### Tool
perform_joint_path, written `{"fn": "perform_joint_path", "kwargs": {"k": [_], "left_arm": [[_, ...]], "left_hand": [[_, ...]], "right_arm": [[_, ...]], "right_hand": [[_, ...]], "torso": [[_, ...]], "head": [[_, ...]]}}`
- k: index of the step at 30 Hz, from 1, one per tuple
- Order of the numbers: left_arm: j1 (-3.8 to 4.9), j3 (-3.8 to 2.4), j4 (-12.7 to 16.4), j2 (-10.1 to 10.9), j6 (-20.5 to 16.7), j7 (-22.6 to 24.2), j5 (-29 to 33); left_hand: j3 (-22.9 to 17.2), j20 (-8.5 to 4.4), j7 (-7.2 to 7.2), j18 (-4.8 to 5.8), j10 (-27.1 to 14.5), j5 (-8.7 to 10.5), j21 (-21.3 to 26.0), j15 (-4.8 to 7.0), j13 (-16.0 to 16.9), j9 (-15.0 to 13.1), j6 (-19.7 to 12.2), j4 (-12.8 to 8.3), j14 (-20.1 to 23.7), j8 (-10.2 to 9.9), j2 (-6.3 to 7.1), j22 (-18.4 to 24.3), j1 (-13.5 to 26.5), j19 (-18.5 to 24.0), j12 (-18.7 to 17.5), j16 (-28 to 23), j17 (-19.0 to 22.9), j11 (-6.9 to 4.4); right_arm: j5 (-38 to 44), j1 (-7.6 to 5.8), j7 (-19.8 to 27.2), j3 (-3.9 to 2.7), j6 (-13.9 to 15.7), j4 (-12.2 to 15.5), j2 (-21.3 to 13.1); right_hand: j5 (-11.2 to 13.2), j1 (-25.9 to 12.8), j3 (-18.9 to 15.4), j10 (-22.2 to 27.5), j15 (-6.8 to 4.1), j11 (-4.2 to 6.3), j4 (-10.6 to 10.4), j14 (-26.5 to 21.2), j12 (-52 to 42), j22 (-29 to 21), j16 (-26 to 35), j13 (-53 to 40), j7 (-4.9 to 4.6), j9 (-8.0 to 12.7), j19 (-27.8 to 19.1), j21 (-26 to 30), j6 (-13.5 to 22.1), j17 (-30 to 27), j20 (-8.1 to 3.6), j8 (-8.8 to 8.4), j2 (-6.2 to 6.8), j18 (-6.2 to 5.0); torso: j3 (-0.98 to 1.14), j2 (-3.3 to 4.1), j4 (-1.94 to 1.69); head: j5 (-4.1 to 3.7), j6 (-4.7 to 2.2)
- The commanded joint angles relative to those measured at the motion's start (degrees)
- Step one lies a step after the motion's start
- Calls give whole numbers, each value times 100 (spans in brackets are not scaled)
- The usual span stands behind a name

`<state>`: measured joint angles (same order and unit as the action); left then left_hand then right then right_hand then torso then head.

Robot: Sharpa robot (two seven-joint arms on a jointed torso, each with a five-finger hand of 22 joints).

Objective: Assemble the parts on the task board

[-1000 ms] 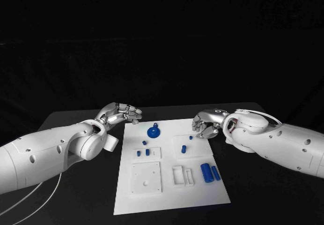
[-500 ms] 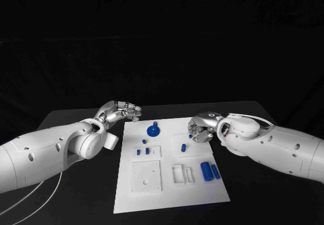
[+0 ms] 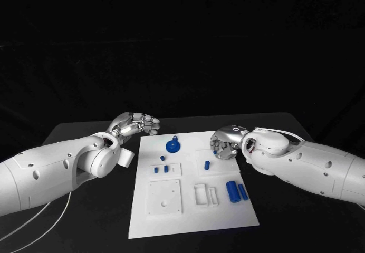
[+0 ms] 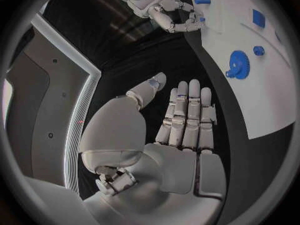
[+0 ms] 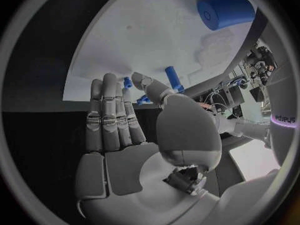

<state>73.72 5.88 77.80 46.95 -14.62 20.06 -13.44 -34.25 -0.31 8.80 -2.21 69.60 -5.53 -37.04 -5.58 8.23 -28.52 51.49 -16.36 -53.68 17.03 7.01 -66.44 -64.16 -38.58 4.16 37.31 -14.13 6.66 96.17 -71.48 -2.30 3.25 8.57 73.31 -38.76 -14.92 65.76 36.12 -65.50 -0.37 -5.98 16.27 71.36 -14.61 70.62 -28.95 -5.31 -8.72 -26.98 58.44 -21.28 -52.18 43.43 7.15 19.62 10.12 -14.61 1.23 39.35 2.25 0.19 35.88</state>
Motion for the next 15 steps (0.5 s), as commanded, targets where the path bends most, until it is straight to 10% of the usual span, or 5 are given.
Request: {"fn": "perform_joint_path", "kwargs": {"k": [1,15], "left_arm": [[4,-4,16,-2,85,55,57],[4,-4,25,1,104,9,57]], "left_hand": [[36,25,3,-52,-14,-19,25,-17,-11,1,-32,11,10,21,-43,-8,21,29,-22,-38,-12,20],[42,27,2,-58,-5,-19,27,-15,-14,1,-30,13,-8,25,-42,-18,27,25,-14,-55,-34,16]], "right_arm": [[82,11,-23,22,-77,-33,31],[174,80,-13,132,-295,-80,114]], "right_hand": [[39,-73,57,-52,9,11,11,46,33,12,28,-12,4,5,46,32,-60,17,-15,-31,-15,-39],[315,-166,365,-433,-66,107,6,145,149,98,66,-171,137,-35,138,-3,-406,234,-54,55,-168,-39]], "torso": [[0,1,-2],[-1,-1,0]], "head": [[-3,12],[-1,51]]}}
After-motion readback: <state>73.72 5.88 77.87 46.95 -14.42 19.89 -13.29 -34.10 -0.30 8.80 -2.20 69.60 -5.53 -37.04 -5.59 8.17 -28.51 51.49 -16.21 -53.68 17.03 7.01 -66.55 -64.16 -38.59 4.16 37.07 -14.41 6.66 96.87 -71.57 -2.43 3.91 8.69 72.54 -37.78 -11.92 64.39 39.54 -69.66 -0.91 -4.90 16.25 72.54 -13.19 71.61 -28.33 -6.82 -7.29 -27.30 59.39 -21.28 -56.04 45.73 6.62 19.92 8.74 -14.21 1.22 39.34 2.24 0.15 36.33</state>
